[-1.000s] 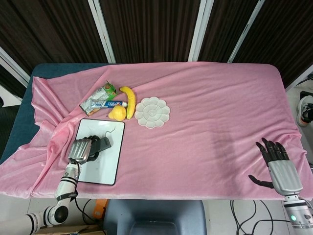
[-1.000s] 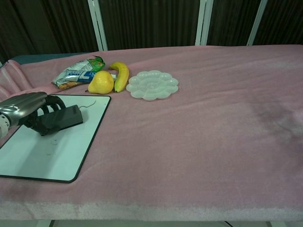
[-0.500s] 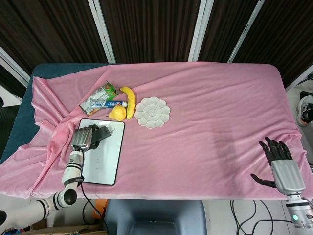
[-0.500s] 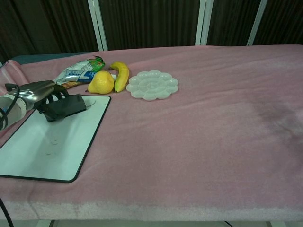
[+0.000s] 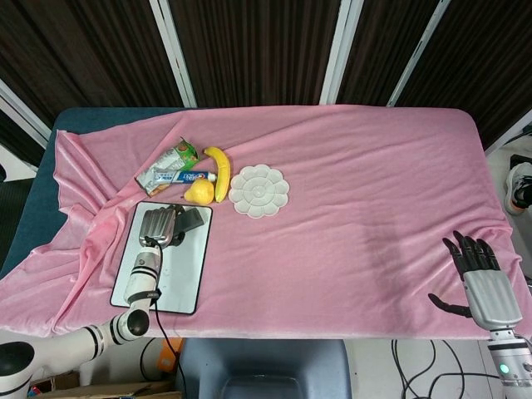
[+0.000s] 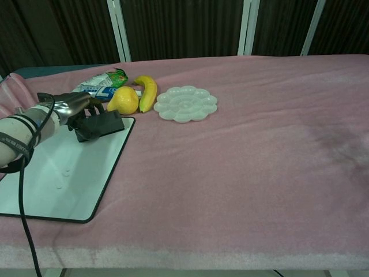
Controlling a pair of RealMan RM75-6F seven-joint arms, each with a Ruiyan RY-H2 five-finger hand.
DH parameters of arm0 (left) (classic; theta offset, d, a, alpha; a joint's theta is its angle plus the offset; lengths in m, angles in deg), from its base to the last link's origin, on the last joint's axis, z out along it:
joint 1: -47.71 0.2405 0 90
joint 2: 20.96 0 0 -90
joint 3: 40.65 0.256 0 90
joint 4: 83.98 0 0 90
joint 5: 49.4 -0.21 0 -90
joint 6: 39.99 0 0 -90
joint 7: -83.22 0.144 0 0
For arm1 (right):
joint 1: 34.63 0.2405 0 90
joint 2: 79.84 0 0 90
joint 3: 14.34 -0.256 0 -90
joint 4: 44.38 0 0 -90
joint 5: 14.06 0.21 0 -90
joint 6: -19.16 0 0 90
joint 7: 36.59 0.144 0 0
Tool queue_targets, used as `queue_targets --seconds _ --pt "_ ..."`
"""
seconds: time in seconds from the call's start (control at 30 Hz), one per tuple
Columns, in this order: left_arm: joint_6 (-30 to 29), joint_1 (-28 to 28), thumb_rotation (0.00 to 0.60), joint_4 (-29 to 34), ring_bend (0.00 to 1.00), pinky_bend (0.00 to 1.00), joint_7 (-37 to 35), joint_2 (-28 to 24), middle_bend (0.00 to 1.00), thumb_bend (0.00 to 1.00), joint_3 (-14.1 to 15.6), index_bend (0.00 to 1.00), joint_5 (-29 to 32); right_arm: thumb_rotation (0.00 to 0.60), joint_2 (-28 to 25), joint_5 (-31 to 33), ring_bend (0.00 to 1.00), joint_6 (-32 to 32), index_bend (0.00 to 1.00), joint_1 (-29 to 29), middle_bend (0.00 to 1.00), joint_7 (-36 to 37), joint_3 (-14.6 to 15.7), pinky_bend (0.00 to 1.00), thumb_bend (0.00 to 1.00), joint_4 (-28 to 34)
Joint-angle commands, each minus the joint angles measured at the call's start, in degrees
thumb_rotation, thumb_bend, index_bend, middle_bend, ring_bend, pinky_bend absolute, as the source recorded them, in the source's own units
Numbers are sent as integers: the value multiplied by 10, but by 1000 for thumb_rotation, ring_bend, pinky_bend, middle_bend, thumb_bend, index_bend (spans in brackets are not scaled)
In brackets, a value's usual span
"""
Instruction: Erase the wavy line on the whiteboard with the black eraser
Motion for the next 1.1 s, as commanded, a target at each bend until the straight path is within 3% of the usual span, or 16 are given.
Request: queue_targets --seconds 0.03,0.37,0.6,0.9,1.1 --pt "-3 -8 600 -1 619 580 7 5 750 723 0 666 8 600 -1 -1 0 1 0 0 0 1 0 71 317 0" --pt "-15 -37 600 -32 619 579 17 16 750 723 -21 665 32 600 -1 -5 0 -2 0 0 0 -3 4 71 316 0" --pt "-60 -27 600 -6 618 578 41 -23 749 721 -24 664 43 600 -2 -12 0 2 0 -1 0 -2 7 71 316 0" --pt "-151 49 600 176 614 544 53 -152 745 708 13 659 16 600 -3 -25 0 1 0 -1 0 -1 14 71 316 3" --pt "-159 84 600 160 611 490 56 -175 666 684 55 608 13 600 5 -30 0 -15 0 5 0 -16 20 71 316 4"
